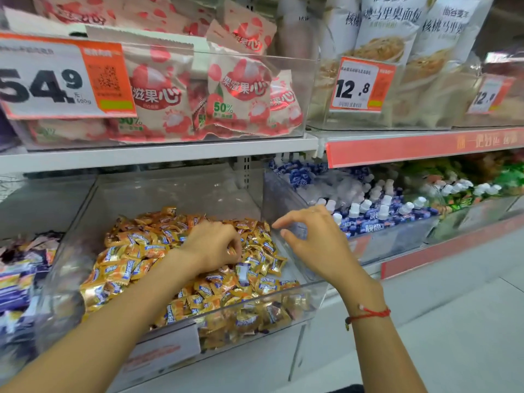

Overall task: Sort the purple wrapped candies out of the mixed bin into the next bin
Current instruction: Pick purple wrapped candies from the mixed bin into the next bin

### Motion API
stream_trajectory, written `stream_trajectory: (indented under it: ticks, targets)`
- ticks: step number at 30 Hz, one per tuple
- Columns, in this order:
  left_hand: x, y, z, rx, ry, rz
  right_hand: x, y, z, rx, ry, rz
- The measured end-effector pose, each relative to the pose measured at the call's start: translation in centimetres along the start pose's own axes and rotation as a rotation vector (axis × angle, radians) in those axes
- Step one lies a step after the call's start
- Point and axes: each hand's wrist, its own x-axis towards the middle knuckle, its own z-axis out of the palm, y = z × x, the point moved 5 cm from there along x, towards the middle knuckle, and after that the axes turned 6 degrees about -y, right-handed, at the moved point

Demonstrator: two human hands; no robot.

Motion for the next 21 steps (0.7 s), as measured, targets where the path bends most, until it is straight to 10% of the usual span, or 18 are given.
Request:
stream_trajectory:
  ticks: [4,9,14,21]
  targets:
    - [-0.7,0.0,-1.3,0.033,0.170,0.057,0.2,-0.1,0.4,0.015,-0.024,0.005]
    - [-0.1,0.6,2.5,-0.011,-0.331,0.125,0.5,-0.2,0.6,-0.007,-0.015,0.033]
    - [0.5,2.0,1.5,0.220,-0.092,0.133,0.6,-0.3,0.7,-0.018,-0.004,0.041]
    - [-2.6,0.7,-2.5,-0.775,0.359,0.048,0.7,-1.7,-0.2,0.068,0.188,-0.005]
